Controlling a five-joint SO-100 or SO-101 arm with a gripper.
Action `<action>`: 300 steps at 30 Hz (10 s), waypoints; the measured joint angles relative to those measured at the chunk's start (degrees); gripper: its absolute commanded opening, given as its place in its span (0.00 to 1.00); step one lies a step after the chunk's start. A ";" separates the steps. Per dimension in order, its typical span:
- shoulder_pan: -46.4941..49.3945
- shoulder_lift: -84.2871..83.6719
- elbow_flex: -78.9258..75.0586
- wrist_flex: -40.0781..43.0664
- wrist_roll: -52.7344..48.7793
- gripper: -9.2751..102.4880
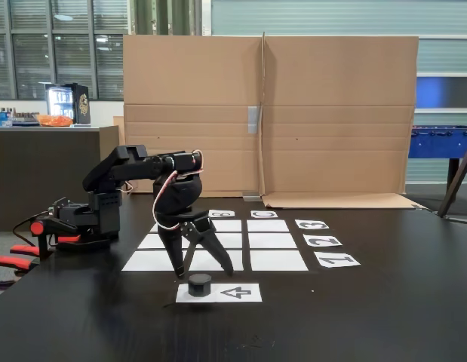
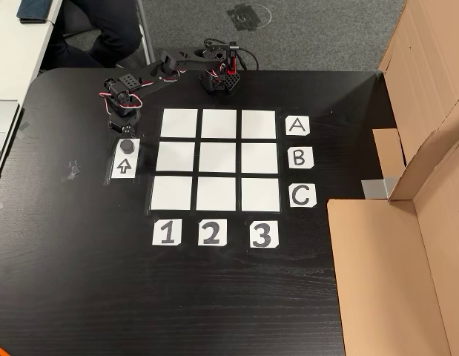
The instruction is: Pick up a new token and place it in the grid on square A2.
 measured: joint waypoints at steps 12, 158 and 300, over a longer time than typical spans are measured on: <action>-0.18 -2.81 -3.43 0.00 0.00 0.52; -15.82 18.11 8.70 2.37 2.20 0.23; -40.87 83.14 125.07 -31.64 -44.91 0.23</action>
